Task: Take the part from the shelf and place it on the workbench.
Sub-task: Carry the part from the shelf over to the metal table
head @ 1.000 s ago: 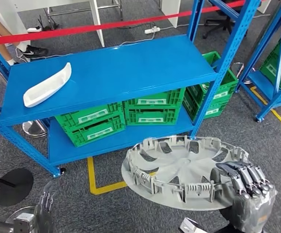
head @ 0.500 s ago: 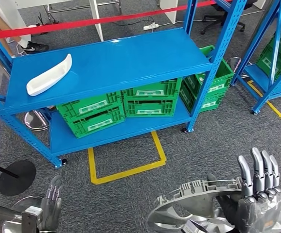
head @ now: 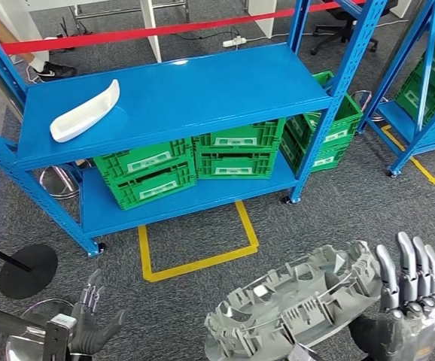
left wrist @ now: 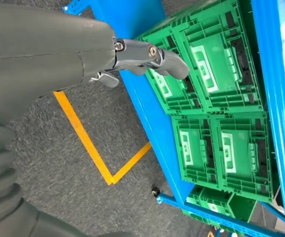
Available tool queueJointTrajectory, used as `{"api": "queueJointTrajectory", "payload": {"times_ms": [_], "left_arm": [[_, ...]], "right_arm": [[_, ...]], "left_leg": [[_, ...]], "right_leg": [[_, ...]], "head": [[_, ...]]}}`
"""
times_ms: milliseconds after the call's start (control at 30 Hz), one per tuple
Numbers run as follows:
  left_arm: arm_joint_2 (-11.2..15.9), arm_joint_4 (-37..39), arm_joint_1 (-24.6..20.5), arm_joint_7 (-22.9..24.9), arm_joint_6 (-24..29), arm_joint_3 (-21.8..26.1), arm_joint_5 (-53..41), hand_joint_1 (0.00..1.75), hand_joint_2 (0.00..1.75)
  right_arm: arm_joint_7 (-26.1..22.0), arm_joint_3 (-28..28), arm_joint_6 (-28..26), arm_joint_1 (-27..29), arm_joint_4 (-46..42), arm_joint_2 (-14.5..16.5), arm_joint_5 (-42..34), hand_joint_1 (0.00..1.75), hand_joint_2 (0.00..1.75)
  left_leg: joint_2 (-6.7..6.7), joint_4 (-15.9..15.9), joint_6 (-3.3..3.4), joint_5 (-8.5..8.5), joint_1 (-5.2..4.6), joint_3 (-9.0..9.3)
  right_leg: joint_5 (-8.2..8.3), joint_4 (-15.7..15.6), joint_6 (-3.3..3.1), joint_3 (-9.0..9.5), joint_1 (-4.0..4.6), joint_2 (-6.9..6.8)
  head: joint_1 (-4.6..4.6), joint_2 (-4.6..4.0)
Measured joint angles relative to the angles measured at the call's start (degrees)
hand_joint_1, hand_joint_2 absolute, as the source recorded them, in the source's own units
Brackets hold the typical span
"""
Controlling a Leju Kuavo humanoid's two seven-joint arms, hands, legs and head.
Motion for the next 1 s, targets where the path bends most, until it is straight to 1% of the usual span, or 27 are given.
{"api": "queueJointTrajectory", "payload": {"times_ms": [67, 133, 233, 400, 500, 567, 600, 633, 667, 700, 733, 767, 800, 833, 867, 900, 933, 967, 1000], "left_arm": [[0.0, 0.0, 0.0, 0.0, -0.2, 0.0, -0.2, 0.00, 1.75], [0.1, 0.0, 0.0, 0.0, -0.2, 0.0, -0.4, 0.00, 1.75], [0.1, 0.0, 0.0, 0.0, -0.3, -0.1, -0.5, 0.00, 1.75], [0.2, 0.0, 0.0, 0.0, -0.3, -0.2, -0.9, 0.00, 1.75], [0.2, 0.0, 0.0, 0.0, -0.3, -0.3, -1.2, 0.00, 1.75], [0.2, 0.0, 0.0, 0.0, -0.3, -0.4, -1.4, 0.00, 1.75], [0.2, 0.0, 0.0, 0.0, -0.4, -0.5, -1.5, 0.00, 1.75], [0.2, 0.0, 0.0, 0.0, -0.4, -0.6, -1.6, 0.00, 1.75], [0.2, 0.0, 0.0, 0.0, -0.4, -0.7, -1.7, 0.00, 1.75], [0.1, 0.0, 0.1, 0.0, -0.5, -0.7, -1.8, 0.00, 1.75], [0.1, 0.0, 0.2, 0.0, -0.6, -0.8, -2.0, 0.00, 1.75], [0.1, 0.0, 0.3, 0.0, -0.8, -0.8, -2.1, 0.00, 1.75], [0.1, 0.0, 0.3, 0.0, -0.9, -0.8, -2.3, 0.00, 1.75], [0.1, 0.0, 0.4, 0.0, -1.0, -0.9, -2.4, 0.00, 1.75], [0.1, 0.0, 0.4, 0.0, -1.1, -0.9, -2.4, 0.00, 1.75], [0.1, 0.0, 0.4, 0.0, -1.1, -1.0, -2.4, 0.00, 1.75], [0.1, 0.0, 0.4, 0.0, -1.1, -1.0, -2.5, 0.00, 1.75], [0.2, 0.0, 0.4, 0.0, -1.1, -1.0, -2.5, 0.00, 1.75], [0.2, 0.0, 0.4, 0.0, -1.1, -1.0, -2.5, 0.00, 1.75]], "right_arm": [[1.5, 0.6, 0.0, 0.4, 0.0, -0.6, -2.5, 0.14, 1.75], [1.5, 1.4, 0.0, 0.6, 0.0, -1.3, -4.8, 0.14, 1.75], [0.5, 1.8, 0.0, 0.7, 0.1, -1.7, -5.5, 0.14, 1.75], [-1.9, 1.7, 0.0, 1.1, 0.2, -1.7, -8.1, 0.14, 1.75], [-2.7, 1.6, 0.0, 1.3, 0.2, -1.7, -9.5, 0.14, 1.75], [-2.9, 1.5, 0.0, 1.4, 0.2, -1.7, -9.8, 0.14, 1.75], [-3.0, 1.4, 0.0, 1.5, 0.2, -1.7, -9.8, 0.14, 1.75], [-3.1, 1.4, 0.0, 1.6, 0.2, -1.7, -9.9, 0.14, 1.75], [-3.2, 1.3, 0.0, 1.6, 0.2, -1.7, -10.0, 0.14, 1.75], [-3.4, 1.3, 0.0, 1.7, 0.2, -1.7, -10.1, 0.14, 1.75], [-3.5, 1.3, 0.0, 1.8, 0.2, -1.7, -10.2, 0.14, 1.75], [-3.6, 1.2, 0.0, 2.0, 0.2, -1.7, -10.2, 0.14, 1.75], [-3.6, 1.2, 0.0, 2.1, 0.2, -1.7, -10.2, 0.14, 1.75], [-3.6, 1.1, 0.0, 2.3, 0.2, -1.7, -10.2, 0.14, 1.75], [-3.6, 1.1, 0.0, 2.3, 0.2, -1.7, -10.2, 0.14, 1.75], [-3.7, 1.1, 0.0, 2.3, 0.3, -1.7, -10.1, 0.14, 1.75], [-3.7, 1.0, 0.0, 2.3, 0.3, -1.7, -10.1, 0.14, 1.75], [-3.7, 1.0, 0.0, 2.3, 0.3, -1.6, -10.1, 0.14, 1.75], [-3.7, 0.9, 0.0, 2.3, 0.3, -1.6, -10.0, 0.14, 1.75]], "left_leg": [[0.00, 0.0, -0.03, 0.08, 0.01, -0.10], [-0.01, 0.0, -0.09, 0.12, 0.03, -0.14], [0.00, 0.0, -0.15, 0.16, 0.02, -0.20], [-0.01, 0.3, -0.01, 0.13, -0.16, -0.52], [-0.02, 0.5, 0.33, 0.19, -0.28, -0.67], [0.14, 0.1, 0.82, 0.70, -0.06, -0.60], [0.27, -0.1, 1.08, 0.97, 0.10, -0.58], [0.46, -0.3, 1.29, 1.20, 0.28, -0.58], [0.68, -0.3, 1.39, 1.27, 0.32, -0.67], [0.94, -0.3, 1.43, 1.31, 0.33, -0.80], [1.28, -0.3, 1.38, 1.35, 0.33, -0.92], [1.65, -0.3, 1.29, 1.40, 0.35, -1.00], [2.01, -0.2, 1.15, 1.43, 0.41, -1.06], [2.41, -0.1, 0.93, 1.40, 0.53, -1.07], [2.79, 0.2, 0.57, 1.29, 0.60, -1.08], [3.11, 0.5, 0.14, 1.08, 0.53, -1.12], [3.43, 0.9, -0.28, 0.86, 0.43, -1.16], [3.69, 1.2, -0.64, 0.71, 0.27, -1.20], [3.96, 1.4, -0.89, 0.66, 0.20, -1.24]], "right_leg": [[0.02, 0.0, 0.02, -0.10, 0.00, -0.01], [0.03, 0.1, 0.01, -0.19, 0.02, 0.00], [0.05, 0.2, 0.03, -0.29, 0.00, 0.01], [0.24, 0.2, 0.30, -0.43, -0.20, 0.01], [0.46, 0.1, 0.64, -0.41, -0.31, 0.00], [0.25, 0.4, 0.97, -0.69, -0.34, 0.07], [-0.70, 1.5, 1.09, -1.23, -0.34, 0.11], [-2.40, 3.9, 1.16, -2.26, -0.32, 0.14], [-4.63, 7.5, 1.21, -3.70, -0.33, 0.14], [-6.96, 11.8, 1.29, -5.30, -0.33, 0.14], [-8.63, 15.4, 1.38, -6.61, -0.35, 0.13], [-9.26, 17.3, 1.47, -7.05, -0.37, 0.08], [-8.83, 16.9, 1.58, -6.37, -0.42, -0.03], [-7.45, 14.0, 1.69, -4.44, -0.50, -0.32], [-5.99, 9.7, 1.95, -1.85, -0.59, -1.17], [-5.00, 5.9, 1.99, 0.36, -0.63, -2.01], [-4.49, 3.3, 1.72, 1.96, -0.65, -2.52], [-4.55, 2.3, 1.32, 2.57, -0.61, -2.79], [-4.70, 2.5, 0.67, 2.45, -0.51, -2.37]], "head": [[0.01, 0.00], [0.01, 0.00], [0.00, 0.00], [-0.02, 0.00], [-0.02, 0.00], [0.00, 0.00], [0.08, 0.00], [0.18, 0.00], [0.28, 0.00], [0.36, 0.00], [0.37, 0.00], [0.37, 0.00], [0.37, 0.00], [0.36, 0.00], [0.38, 0.00], [0.43, 0.00], [0.38, 0.00], [0.30, 0.00], [0.22, 0.00]]}}
